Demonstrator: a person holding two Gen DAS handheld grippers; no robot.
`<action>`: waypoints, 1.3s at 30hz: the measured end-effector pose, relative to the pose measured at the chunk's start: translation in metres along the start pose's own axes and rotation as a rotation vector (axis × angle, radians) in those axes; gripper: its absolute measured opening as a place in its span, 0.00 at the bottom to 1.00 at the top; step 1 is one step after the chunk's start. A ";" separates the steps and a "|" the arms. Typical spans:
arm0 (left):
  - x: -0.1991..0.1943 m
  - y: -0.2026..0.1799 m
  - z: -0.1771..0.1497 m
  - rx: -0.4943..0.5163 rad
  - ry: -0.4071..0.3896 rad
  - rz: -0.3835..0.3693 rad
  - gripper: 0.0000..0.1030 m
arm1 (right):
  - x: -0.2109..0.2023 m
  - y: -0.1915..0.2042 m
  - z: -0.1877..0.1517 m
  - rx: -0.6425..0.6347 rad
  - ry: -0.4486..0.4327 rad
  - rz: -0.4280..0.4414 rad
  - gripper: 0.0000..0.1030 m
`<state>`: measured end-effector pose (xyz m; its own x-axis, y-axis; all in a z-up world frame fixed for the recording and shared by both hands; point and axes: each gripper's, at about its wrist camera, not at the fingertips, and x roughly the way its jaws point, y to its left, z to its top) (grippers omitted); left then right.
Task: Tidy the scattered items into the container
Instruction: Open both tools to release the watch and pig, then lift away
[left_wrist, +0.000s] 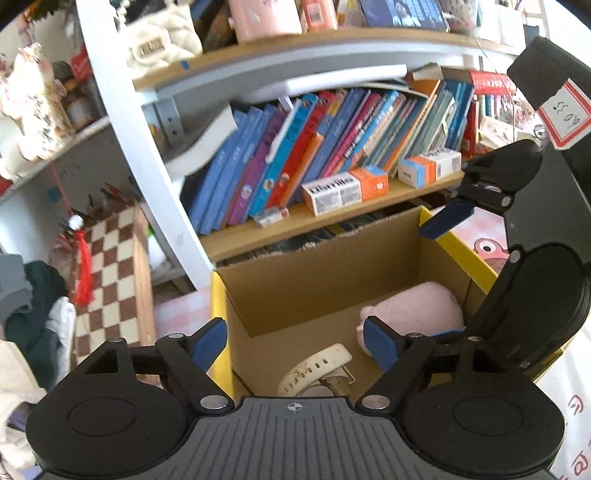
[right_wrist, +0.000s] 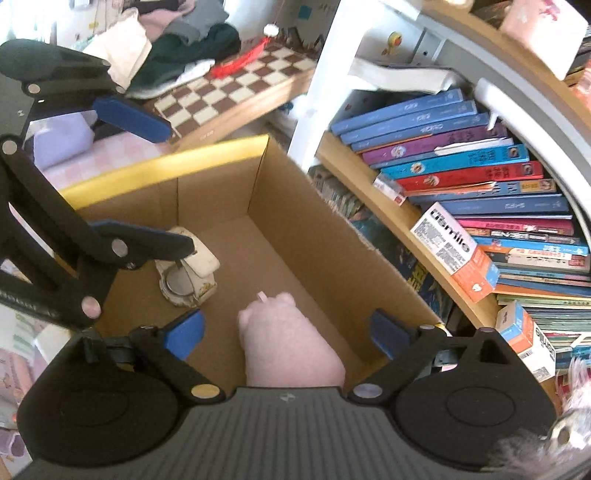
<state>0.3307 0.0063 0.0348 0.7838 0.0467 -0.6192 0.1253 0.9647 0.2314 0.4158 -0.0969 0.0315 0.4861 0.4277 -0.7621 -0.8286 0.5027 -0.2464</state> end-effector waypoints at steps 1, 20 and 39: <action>-0.004 -0.001 0.000 0.008 -0.009 0.011 0.82 | -0.004 0.000 0.000 0.005 -0.008 0.000 0.95; -0.067 0.004 -0.025 -0.097 -0.049 0.078 0.86 | -0.067 -0.018 -0.030 0.150 -0.138 -0.019 0.95; -0.124 0.023 -0.074 -0.140 -0.111 0.020 0.87 | -0.124 0.041 -0.080 0.402 -0.111 -0.228 0.95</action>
<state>0.1914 0.0422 0.0614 0.8485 0.0450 -0.5272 0.0293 0.9908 0.1318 0.2991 -0.1891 0.0683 0.6881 0.3391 -0.6415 -0.5345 0.8348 -0.1320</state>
